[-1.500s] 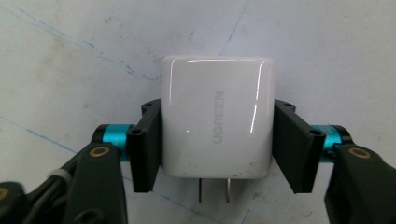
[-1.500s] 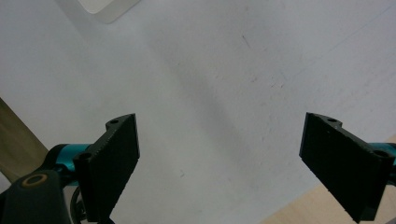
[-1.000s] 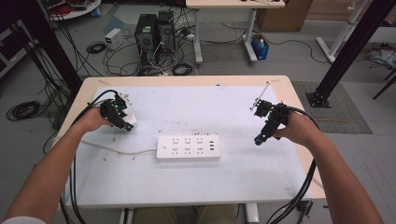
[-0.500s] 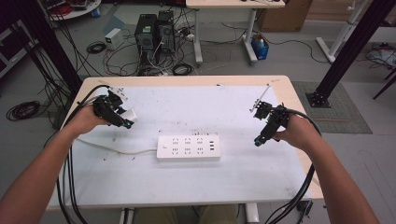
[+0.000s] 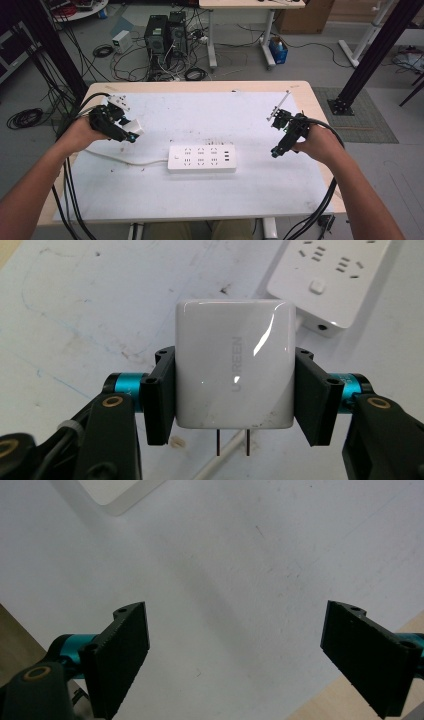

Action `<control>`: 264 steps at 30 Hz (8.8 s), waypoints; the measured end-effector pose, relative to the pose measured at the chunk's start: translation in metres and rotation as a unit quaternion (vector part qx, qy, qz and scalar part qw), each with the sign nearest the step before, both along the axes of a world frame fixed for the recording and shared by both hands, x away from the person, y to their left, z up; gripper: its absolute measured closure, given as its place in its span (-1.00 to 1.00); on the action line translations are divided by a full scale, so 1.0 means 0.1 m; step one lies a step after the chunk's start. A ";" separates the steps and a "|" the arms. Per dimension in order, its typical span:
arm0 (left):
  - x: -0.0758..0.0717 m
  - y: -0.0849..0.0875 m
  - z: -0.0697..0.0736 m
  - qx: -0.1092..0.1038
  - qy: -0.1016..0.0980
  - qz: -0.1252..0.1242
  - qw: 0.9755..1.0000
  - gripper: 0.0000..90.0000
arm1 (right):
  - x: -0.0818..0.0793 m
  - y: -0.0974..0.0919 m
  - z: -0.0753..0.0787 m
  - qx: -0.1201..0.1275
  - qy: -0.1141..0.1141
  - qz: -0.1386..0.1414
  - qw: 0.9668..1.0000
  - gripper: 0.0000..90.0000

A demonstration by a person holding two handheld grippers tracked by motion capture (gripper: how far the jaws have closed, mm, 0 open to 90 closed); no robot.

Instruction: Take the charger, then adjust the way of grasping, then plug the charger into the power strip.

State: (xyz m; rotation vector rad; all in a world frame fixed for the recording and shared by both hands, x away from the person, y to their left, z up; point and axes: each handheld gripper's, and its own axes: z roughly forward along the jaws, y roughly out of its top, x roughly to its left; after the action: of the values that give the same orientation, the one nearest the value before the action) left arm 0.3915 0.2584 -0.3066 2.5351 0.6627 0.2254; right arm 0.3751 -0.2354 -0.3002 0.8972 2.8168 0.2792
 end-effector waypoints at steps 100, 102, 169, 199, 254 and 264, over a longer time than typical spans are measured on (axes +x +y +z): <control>-0.44 -1.74 0.09 -0.063 -0.049 -0.190 0.979 -0.05 | -0.27 0.02 -0.18 0.425 0.152 -0.212 0.867 -0.74; -0.45 -1.80 0.07 -0.065 -0.048 -0.192 0.978 -0.05 | -0.27 0.05 -0.18 0.429 0.158 -0.208 0.865 -0.74; -0.51 -2.27 0.05 -0.076 -0.108 -0.217 0.967 -0.06 | -0.13 0.68 -0.34 0.482 0.243 -0.211 0.815 0.33; -0.34 -1.27 0.00 0.049 0.031 -0.065 0.996 -0.60 | -0.14 0.16 0.04 0.349 0.079 -0.177 0.917 0.38; -0.46 -0.38 -0.01 0.122 0.048 -0.033 0.991 -0.60 | 0.14 0.75 0.30 0.134 0.032 0.034 0.990 0.38; -0.50 -0.31 -0.06 0.113 0.045 -0.021 0.992 -0.60 | 0.33 1.04 0.23 0.126 0.030 0.075 0.989 0.38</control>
State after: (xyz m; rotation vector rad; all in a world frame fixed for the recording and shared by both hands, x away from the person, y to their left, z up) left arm 0.3412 0.2278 -0.3125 2.7876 0.6498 0.1821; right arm 0.4084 -0.1312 -0.2771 0.7484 2.9567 0.6513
